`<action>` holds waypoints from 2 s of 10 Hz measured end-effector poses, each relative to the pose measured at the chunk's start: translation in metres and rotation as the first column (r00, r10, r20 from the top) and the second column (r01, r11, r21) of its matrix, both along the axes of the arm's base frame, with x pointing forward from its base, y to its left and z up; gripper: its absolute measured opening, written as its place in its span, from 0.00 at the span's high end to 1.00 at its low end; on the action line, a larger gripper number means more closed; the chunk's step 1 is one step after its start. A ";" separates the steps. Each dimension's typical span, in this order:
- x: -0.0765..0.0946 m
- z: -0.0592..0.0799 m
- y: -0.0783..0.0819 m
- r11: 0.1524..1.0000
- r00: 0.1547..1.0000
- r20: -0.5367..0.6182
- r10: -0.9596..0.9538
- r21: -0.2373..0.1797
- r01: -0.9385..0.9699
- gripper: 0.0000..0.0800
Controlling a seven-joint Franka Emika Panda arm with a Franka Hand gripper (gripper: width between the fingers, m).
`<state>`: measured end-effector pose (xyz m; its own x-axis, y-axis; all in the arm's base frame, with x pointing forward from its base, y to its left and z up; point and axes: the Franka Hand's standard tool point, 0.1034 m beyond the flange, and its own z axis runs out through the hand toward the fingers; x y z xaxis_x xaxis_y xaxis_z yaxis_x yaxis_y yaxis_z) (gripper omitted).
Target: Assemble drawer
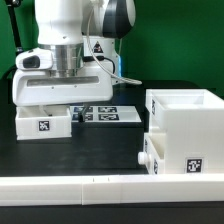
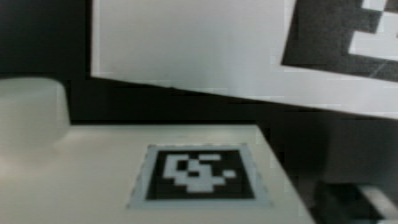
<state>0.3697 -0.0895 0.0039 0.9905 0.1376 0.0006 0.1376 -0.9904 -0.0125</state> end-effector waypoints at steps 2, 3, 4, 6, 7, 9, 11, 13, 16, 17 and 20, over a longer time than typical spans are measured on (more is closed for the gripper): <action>0.000 0.000 0.000 1.000 1.000 0.000 0.000 0.000 0.000 0.74; 0.000 0.000 0.000 1.000 1.000 0.000 0.000 0.000 0.000 0.90; 0.000 0.000 0.000 1.000 1.000 0.000 0.000 0.000 0.000 0.90; 0.000 0.000 0.000 1.000 1.000 0.000 0.000 0.000 0.000 0.95; 0.000 0.000 0.000 1.000 1.000 0.000 0.000 0.000 0.000 0.95; 0.000 0.000 0.000 1.000 1.000 0.000 0.000 0.000 0.000 0.95; 0.010 0.008 0.010 0.997 0.997 -0.012 0.083 0.009 -0.082 0.95; 0.031 0.021 0.017 0.972 0.972 -0.044 0.233 0.038 -0.231 0.95; 0.037 0.022 0.018 0.960 0.959 -0.048 0.280 0.042 -0.278 0.95; 0.037 0.022 0.018 0.952 0.951 -0.046 0.305 0.043 -0.303 0.95; 0.052 0.027 0.011 0.757 0.757 -0.011 0.653 0.035 -0.652 0.95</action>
Offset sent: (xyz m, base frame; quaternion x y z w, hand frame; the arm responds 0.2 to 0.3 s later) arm 0.0000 0.0000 0.0000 0.0000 0.0000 0.0000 1.0000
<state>0.4217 -0.0790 0.0305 0.6604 0.7509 -0.0056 0.7498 -0.6599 -0.0487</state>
